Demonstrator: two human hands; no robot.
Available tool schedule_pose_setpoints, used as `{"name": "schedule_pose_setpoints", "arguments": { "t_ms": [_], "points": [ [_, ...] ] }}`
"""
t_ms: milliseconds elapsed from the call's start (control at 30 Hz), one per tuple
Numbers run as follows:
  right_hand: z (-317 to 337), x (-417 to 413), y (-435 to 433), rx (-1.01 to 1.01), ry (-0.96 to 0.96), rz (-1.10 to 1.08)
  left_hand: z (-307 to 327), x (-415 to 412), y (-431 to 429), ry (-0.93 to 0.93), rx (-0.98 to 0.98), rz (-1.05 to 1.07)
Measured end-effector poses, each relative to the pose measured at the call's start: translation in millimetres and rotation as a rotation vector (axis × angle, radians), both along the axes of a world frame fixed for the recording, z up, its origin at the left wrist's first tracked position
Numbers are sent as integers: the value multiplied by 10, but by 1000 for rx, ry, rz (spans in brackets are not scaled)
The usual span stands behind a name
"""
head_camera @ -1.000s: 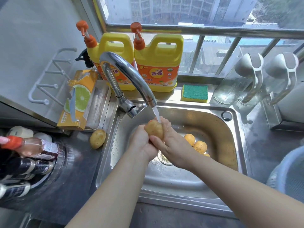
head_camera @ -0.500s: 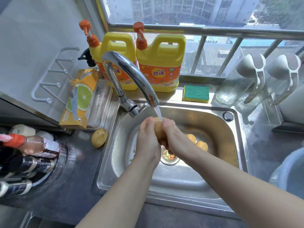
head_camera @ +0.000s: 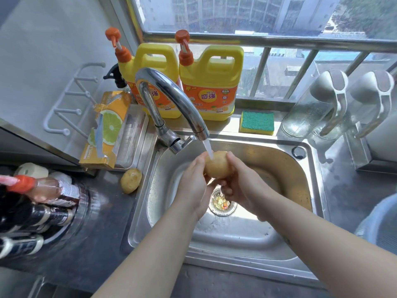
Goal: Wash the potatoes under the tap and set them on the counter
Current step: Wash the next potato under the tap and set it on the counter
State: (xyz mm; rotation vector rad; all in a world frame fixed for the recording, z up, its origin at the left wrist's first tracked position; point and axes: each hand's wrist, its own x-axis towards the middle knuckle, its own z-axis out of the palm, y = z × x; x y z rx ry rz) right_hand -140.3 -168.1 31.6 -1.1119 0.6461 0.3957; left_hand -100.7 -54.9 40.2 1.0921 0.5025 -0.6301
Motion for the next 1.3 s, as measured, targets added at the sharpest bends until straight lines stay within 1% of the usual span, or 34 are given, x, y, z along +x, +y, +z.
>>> {"name": "schedule_pose_setpoints", "arguments": {
  "t_ms": [33, 100, 200, 233, 267, 333, 400, 433, 467, 533, 600, 633, 700, 867, 967, 1033, 1067, 1100, 1167, 1233, 1267, 1300],
  "points": [
    [11, -4, -10, 83, 34, -4, 14, -10, 10, 1, -19, -4],
    [36, -11, -2, 188, 63, 1, 41, -62, 6, -19, -33, -14],
    [71, -21, 40, 270, 76, 0, 21, -134, -51, -102, 52, -40],
    [76, -27, 64, 274, 87, -1, -1, -131, -70, -102, 77, -25],
    [78, -36, 88, 267, 100, -3, -8, -111, -86, -71, 99, -1],
    [61, -54, 127, 256, 116, -15, 13, -36, -88, 53, 124, 25],
    [59, -68, 136, 311, 128, -41, 42, 19, -71, 139, 96, -8],
    [62, -65, 123, 365, 135, -61, 60, 26, -53, 135, 60, -40],
    [69, -55, 101, 428, 142, -78, 76, 20, -32, 101, 17, -75],
    [87, -25, 36, 537, 159, -79, 86, -18, 41, -25, -69, -152],
    [98, 3, -30, 584, 181, -50, 86, -42, 128, -129, -140, -240],
    [99, 10, -51, 588, 200, -38, 85, -40, 166, -151, -161, -272],
    [106, 18, -59, 566, 234, -18, 101, -17, 187, -161, -169, -286],
    [98, 23, 30, 410, 240, 13, 108, 52, 58, -114, -77, -183],
    [103, 12, 81, 356, 240, 40, 47, 122, 30, 36, -17, -106],
    [129, 19, 110, 362, 249, 46, 1, 159, 44, 150, 35, -48],
    [148, 38, 119, 376, 258, 46, -17, 157, 54, 168, 48, -44],
    [165, 68, 126, 387, 268, 51, -15, 130, 57, 158, 34, -49],
    [198, 138, 140, 360, 277, 87, -13, 39, 72, 33, -21, -43],
    [210, 195, 163, 249, 247, 150, -29, -31, 91, -139, -15, -13],
    [211, 211, 176, 166, 211, 183, -61, -30, 104, -183, 3, 11],
    [214, 214, 181, 73, 166, 211, -81, -10, 111, -183, 11, 42]
  ]
}}
